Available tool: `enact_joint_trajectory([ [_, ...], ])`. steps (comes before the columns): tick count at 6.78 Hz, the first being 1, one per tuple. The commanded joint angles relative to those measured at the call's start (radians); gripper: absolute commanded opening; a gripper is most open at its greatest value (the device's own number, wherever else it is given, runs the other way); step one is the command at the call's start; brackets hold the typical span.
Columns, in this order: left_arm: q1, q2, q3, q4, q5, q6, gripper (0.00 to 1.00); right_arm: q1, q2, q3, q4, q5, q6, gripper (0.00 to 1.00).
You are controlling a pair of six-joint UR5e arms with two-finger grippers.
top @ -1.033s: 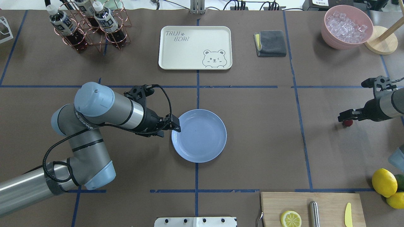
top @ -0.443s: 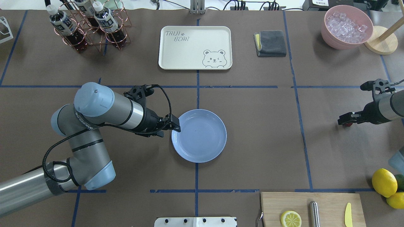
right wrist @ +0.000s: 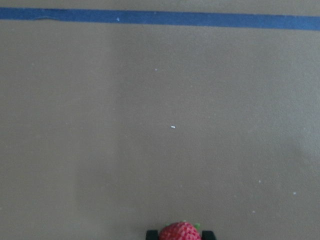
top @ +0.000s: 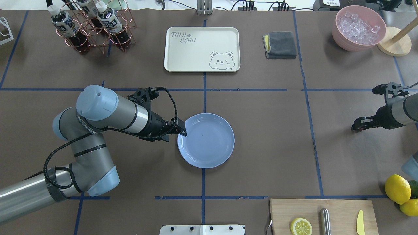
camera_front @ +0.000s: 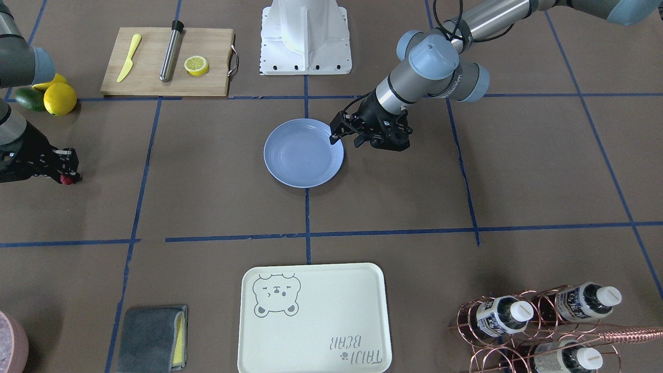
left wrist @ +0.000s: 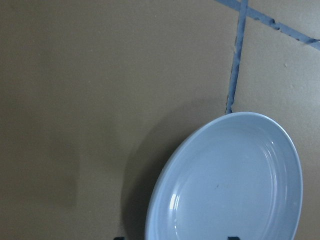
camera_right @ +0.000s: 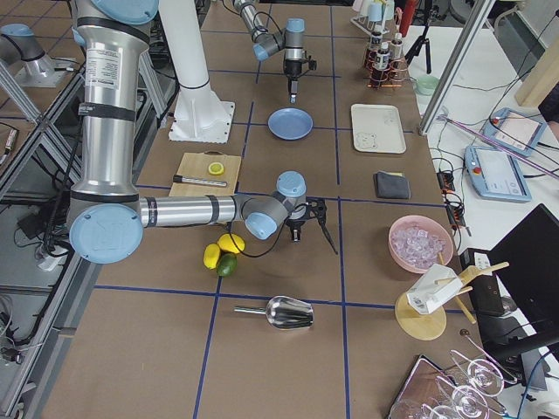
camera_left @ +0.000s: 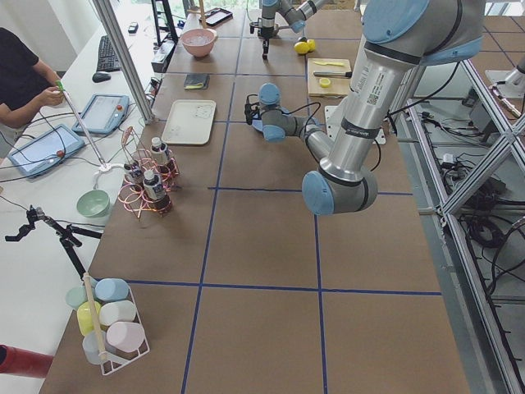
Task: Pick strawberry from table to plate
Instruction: 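Grasp the red strawberry with the right gripper while the left gripper holds the plate, then carry the strawberry over the plate with the right gripper while the left withdraws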
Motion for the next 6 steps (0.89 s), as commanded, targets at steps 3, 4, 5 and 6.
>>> enact_joint_trajectory([
  [3,-0.087,0.058,-0.048,0.002,0.0,0.006,0.8,-0.121,0.103,0.244,-0.092,0.012,0.344,0.0],
  [4,-0.17,0.089,-0.058,0.003,-0.009,0.037,0.8,-0.207,0.204,0.249,-0.095,-0.024,0.518,0.0],
  [5,-0.202,0.147,-0.087,0.005,-0.012,0.161,0.81,-0.324,0.301,0.246,-0.132,-0.131,0.625,0.0],
  [6,-0.218,0.216,-0.138,0.005,-0.011,0.222,0.81,-0.415,0.469,0.24,-0.343,-0.232,0.653,0.0],
])
